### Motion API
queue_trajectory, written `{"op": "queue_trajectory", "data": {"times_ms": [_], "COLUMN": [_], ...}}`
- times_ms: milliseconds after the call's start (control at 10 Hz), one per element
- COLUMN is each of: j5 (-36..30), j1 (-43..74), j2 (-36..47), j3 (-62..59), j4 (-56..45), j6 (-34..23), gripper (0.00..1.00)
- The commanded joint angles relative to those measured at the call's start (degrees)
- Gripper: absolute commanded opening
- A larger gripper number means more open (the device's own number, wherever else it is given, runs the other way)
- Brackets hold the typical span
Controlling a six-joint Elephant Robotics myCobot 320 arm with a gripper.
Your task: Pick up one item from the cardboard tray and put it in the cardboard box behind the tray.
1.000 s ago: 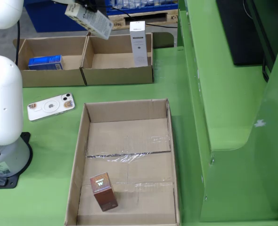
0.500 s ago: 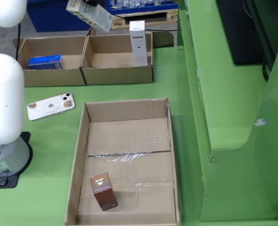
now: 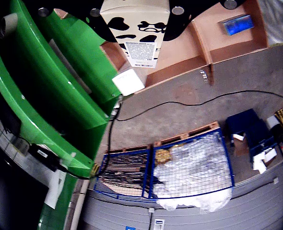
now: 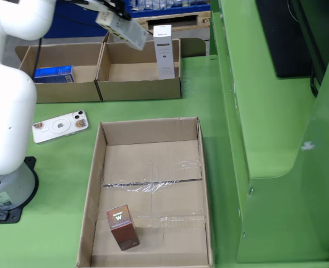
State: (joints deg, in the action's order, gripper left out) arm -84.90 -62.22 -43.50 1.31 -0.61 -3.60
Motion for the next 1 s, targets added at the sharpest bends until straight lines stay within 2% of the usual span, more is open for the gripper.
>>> {"op": "queue_trajectory", "data": {"times_ms": [0, 200, 500, 900], "j5": [-0.1, -0.1, -2.0, -3.9], "j1": [4.0, 4.0, 5.6, 6.1], "j2": [-8.6, -8.6, -13.9, -16.5], "j3": [-1.3, -1.3, -1.3, -1.3], "j4": [8.5, 8.5, 9.2, 8.0], "j6": [-0.4, -0.4, -0.3, 0.1], "gripper": [0.00, 0.00, 0.00, 0.00]}}
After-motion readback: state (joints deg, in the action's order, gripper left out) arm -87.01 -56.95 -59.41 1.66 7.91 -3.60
